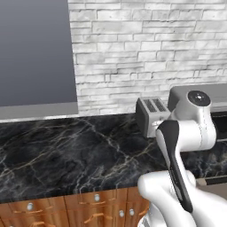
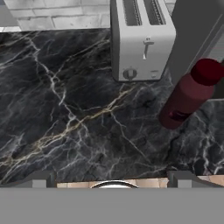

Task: There is a wine glass and glass cup on the dining counter. Place the wine bottle next to the wine glass and the juice bottle next to the glass cup.

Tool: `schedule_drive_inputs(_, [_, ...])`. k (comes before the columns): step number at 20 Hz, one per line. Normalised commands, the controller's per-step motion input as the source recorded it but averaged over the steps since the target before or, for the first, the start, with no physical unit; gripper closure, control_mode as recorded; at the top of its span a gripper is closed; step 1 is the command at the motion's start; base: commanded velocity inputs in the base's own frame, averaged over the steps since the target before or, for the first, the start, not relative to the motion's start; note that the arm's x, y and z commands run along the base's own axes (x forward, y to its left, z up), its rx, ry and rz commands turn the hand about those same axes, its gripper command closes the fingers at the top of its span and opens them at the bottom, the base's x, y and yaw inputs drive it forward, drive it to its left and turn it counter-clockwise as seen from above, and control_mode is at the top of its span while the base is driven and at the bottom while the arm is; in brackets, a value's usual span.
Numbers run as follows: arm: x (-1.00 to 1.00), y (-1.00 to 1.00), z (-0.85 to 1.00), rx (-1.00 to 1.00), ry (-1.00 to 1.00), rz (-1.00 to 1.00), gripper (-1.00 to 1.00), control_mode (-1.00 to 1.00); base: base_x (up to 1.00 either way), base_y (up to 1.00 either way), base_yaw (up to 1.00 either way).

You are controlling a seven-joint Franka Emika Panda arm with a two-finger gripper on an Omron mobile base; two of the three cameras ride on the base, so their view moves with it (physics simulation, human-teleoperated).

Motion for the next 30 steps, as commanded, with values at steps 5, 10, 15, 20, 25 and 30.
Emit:
schedule_drive_inputs(5, [-0.14, 0.0, 0.36, 0.01, 0.18, -0.16, -1.0, -1.0, 0.0, 0.0, 0.0])
schedule_drive_inputs(10, [-0.19, -0.01, 0.29, 0.03, 0.2, -0.14, -1.0, -1.0, 0.0, 0.0, 0.0])
schedule_drive_inputs(15, [-0.26, -0.1, 0.17, 0.1, 0.13, -0.09, -1.0, -1.0, 0.0, 0.0, 0.0])
schedule_drive_inputs(20, [-0.28, -0.16, 0.08, 0.06, 0.07, -0.03, -1.0, -1.0, 0.0, 0.0, 0.0])
schedule_drive_inputs(25, [-0.28, -0.18, 0.04, 0.01, 0.03, -0.03, -1.0, -1.0, 0.0, 0.0, 0.0])
schedule_drive_inputs(30, [-0.17, -0.27, 0.0, 0.0, 0.0, -0.03, -1.0, -1.0, 0.0, 0.0, 0.0])
